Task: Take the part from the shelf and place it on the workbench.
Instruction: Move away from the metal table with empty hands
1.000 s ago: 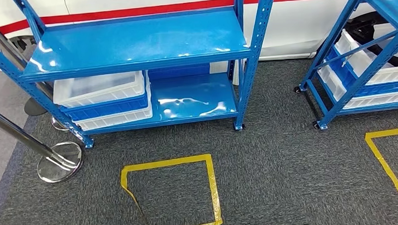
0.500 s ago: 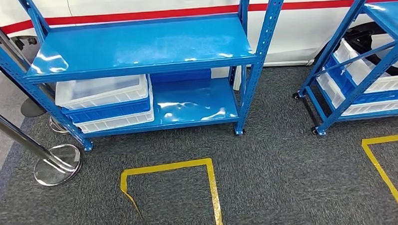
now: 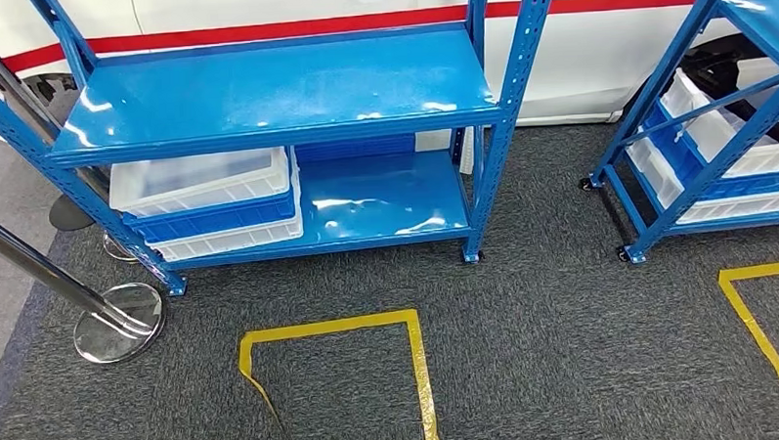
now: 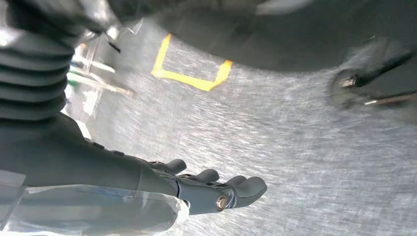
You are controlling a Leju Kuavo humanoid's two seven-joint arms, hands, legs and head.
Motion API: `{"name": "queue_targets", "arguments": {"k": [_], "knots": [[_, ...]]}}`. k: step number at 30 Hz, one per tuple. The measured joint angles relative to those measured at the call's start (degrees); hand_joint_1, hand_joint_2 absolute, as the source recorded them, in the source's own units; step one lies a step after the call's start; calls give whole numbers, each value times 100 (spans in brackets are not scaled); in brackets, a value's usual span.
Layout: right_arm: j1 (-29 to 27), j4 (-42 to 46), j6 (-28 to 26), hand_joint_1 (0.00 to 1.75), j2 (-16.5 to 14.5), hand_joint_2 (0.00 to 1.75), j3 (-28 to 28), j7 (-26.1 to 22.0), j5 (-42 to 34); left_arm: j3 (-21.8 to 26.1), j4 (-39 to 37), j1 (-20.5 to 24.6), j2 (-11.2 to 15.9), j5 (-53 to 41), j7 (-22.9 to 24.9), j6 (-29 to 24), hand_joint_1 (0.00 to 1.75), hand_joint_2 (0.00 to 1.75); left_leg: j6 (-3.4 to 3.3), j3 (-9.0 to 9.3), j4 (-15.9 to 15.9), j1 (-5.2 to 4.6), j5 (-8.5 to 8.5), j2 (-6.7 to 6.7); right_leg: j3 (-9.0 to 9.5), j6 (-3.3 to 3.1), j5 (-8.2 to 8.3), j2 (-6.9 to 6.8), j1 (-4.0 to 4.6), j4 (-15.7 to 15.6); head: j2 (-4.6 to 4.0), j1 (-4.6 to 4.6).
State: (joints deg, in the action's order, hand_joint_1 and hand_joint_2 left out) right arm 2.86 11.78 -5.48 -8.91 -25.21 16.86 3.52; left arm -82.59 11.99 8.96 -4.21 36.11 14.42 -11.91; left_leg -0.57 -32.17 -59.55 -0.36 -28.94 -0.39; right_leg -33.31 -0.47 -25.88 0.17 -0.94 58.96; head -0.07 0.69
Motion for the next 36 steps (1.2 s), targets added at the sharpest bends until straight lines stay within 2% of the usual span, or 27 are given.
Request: {"name": "queue_targets", "arguments": {"k": [1,3,4,5,6,7,8,10,11,14,15,17,19,20,21,22,24,26,29,31,32,34,35,36], "knots": [[-15,2,4,0,11,175,18,-16,-14,102,1,-41,1,-75,-29,28,0,175,37,-98,-224,13,-144,3,9,-20,5,-5,-14,-15,0,10],[-31,21,19,0,43,175,67,-80,-26,322,3,-106,7,-232,-100,79,0,87,93,-417,-924,45,-494,8,9,-43,2,-17,-16,-18,0,25],[-29,39,27,0,60,175,99,-113,-30,436,3,-147,14,-308,-130,103,0,44,110,-554,-1217,56,-595,8,10,-48,-2,-21,-15,-16,0,26],[-28,72,40,0,78,175,140,-155,-35,589,3,-197,24,-400,-166,131,0,0,118,-612,-1347,62,-596,8,15,-50,-7,-25,-15,-15,0,27],[-27,105,53,0,91,175,175,-191,-40,714,3,-255,32,-474,-193,154,0,0,118,-589,-1306,65,-516,8,22,-50,-10,-26,-16,-14,0,27],[-24,146,69,0,102,131,211,-226,-47,849,3,-319,42,-549,-220,179,0,0,108,-471,-1076,66,-358,9,31,-47,-14,-23,-16,-14,0,28],[-21,196,87,0,112,87,247,-266,-52,988,2,-387,52,-628,-249,205,0,0,85,-273,-674,66,-171,10,42,-38,-18,-20,-16,-14,0,28],[-15,283,109,0,130,0,318,-338,-64,1239,1,-509,75,-781,-308,258,0,0,30,54,1,40,53,10,51,8,-23,-17,-4,-15,0,25],[-17,325,119,0,139,0,359,-378,-72,1379,1,-572,86,-864,-341,285,0,0,0,137,182,23,88,7,51,43,-22,-18,-2,-18,0,22],[-45,419,149,0,190,0,501,-494,-103,1830,2,-733,108,-1121,-447,367,0,0,-97,161,247,11,120,1,64,151,-19,-23,-11,-29,0,19],[-70,443,162,0,215,0,551,-535,-111,1984,2,-772,113,-1210,-482,397,0,0,-136,178,281,21,142,7,43,179,-75,-22,-13,38,0,17],[-159,467,196,0,268,0,650,-614,-127,2290,17,-825,118,-1375,-546,452,0,0,-207,202,332,36,174,25,-159,213,-375,-19,-15,507,0,-1],[-297,470,221,0,313,0,750,-687,-141,2613,70,-852,122,-1536,-608,502,0,0,-245,200,331,25,167,30,-501,230,-722,-19,-11,1228,0,-14],[-378,469,229,0,338,0,801,-720,-146,2777,115,-856,124,-1615,-639,527,0,0,-252,201,326,20,160,28,-613,236,-778,-19,-12,1458,0,-14],[-463,465,237,0,361,0,849,-751,-152,2939,166,-852,126,-1689,-670,548,0,0,-254,205,317,17,150,23,-630,238,-719,-19,-13,1487,0,-14],[-548,458,244,0,387,0,896,-779,-157,3100,227,-844,127,-1760,-700,571,0,0,-251,214,303,16,137,15,-544,235,-564,-20,-13,1306,0,-16],[-708,434,269,0,442,0,996,-843,-172,3431,373,-817,128,-1906,-763,616,0,0,-218,232,259,7,88,5,-180,210,-195,-19,-10,570,0,-19],[-839,412,300,0,485,0,1099,-915,-190,3756,505,-793,136,-2052,-825,660,0,0,-161,222,214,-14,32,4,49,160,-56,-11,5,84,0,-15],[-977,404,328,0,527,0,1254,-1033,-215,4297,644,-819,179,-2289,-917,732,0,0,-76,223,206,-16,-7,11,72,67,-67,4,17,3,0,-9],[-1001,418,344,0,555,0,1353,-1112,-228,4650,687,-911,216,-2443,-975,781,0,0,-6,165,31,-3,-145,11,83,0,-53,-4,-4,-32,0,6],[-990,442,354,0,568,0,1398,-1151,-234,4802,692,-979,234,-2512,-1003,802,0,0,30,56,-217,10,-299,11,86,-25,-50,-9,-15,-43,0,17],[-932,528,384,0,595,0,1489,-1225,-242,5092,693,-1157,269,-2645,-1051,849,0,0,90,-305,-951,39,-665,11,83,-56,-57,-14,-14,-43,0,34],[-886,584,398,0,605,0,1534,-1254,-245,5239,688,-1262,288,-2705,-1073,869,0,0,109,-468,-1260,50,-768,12,84,-61,-61,-15,-13,-40,0,34],[-831,657,408,0,616,0,1580,-1283,-248,5388,676,-1375,305,-2762,-1091,891,0,0,118,-550,-1389,56,-757,12,88,-62,-68,-14,-13,-37,0,34]]}}
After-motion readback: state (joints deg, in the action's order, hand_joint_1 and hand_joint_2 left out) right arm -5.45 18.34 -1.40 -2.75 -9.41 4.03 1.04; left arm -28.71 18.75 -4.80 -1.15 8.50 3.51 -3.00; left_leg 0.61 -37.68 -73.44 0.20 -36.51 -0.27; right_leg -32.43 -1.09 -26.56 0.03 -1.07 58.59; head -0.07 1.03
